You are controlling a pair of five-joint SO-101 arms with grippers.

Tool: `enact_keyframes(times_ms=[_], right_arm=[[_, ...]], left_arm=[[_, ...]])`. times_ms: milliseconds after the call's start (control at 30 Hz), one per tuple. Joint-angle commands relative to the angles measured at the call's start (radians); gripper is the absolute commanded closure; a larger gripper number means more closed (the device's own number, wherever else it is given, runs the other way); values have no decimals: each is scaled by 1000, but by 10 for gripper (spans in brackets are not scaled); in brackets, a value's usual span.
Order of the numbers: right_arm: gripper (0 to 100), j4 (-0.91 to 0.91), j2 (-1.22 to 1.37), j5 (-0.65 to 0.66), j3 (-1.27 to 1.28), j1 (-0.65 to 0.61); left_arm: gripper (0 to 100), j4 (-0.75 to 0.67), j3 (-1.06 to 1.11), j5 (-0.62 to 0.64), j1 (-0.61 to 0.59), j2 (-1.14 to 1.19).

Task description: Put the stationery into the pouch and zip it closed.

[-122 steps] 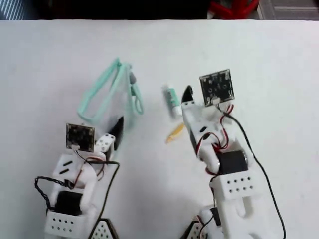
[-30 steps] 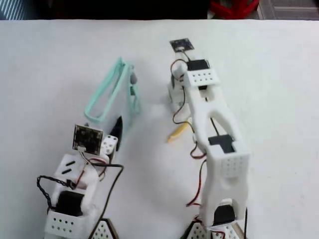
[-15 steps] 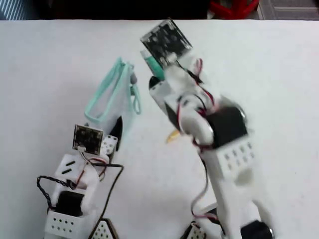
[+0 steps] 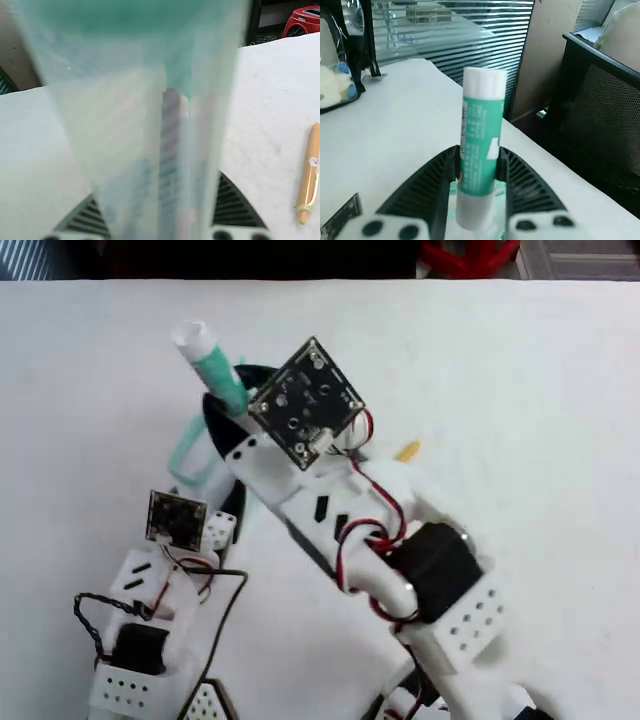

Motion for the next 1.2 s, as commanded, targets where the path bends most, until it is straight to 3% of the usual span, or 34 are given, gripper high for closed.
enact_keyframes(times_ms=[0, 467, 900, 1167], right_arm=[[981, -183, -24, -29, 91, -13], [981, -421, -12, -32, 322, -16], [981, -484, 101, -34, 321, -59], [967, -383, 93, -26, 341, -50]], left_arm=[[842, -3, -6, -11, 8, -12], [842, -6, -6, -11, 12, -12], [842, -8, -6, -11, 10, -12], [804, -5, -6, -5, 5, -12]])
